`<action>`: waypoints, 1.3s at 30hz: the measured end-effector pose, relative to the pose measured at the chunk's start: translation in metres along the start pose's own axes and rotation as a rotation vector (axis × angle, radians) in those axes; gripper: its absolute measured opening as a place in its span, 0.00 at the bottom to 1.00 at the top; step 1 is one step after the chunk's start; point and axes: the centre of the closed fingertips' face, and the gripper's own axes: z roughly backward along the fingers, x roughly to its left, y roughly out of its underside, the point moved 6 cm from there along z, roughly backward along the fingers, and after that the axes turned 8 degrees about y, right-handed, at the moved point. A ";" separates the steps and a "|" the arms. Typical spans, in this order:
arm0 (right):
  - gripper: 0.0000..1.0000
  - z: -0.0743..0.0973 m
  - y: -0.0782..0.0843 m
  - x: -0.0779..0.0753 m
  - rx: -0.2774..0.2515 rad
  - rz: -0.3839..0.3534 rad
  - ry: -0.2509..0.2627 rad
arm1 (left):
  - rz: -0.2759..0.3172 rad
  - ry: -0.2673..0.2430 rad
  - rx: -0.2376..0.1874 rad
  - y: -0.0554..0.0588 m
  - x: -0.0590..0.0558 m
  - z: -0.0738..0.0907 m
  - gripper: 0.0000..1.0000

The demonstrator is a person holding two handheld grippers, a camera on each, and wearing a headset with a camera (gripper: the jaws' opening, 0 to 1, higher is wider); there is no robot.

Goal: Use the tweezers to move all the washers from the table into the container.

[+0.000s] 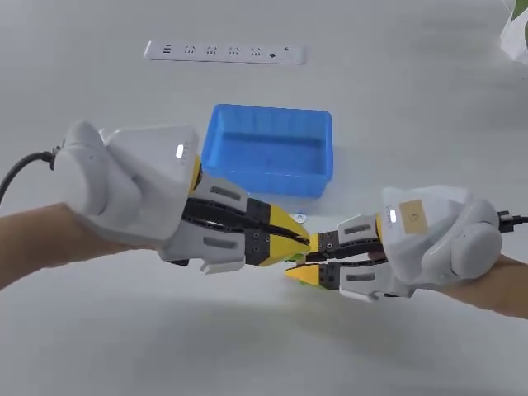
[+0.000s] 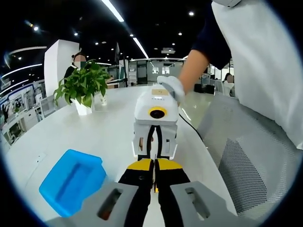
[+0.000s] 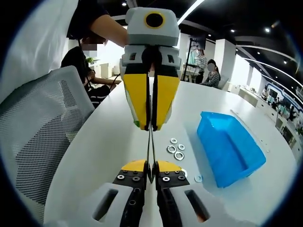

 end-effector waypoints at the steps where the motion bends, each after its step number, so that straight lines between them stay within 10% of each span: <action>1: 0.07 0.000 0.000 0.000 -0.001 -0.003 0.002 | -0.015 -0.016 0.002 0.000 0.001 0.000 0.05; 39: 0.23 -0.019 -0.013 -0.007 -0.017 -0.039 0.068 | -0.033 -0.120 0.038 0.008 0.014 0.048 0.04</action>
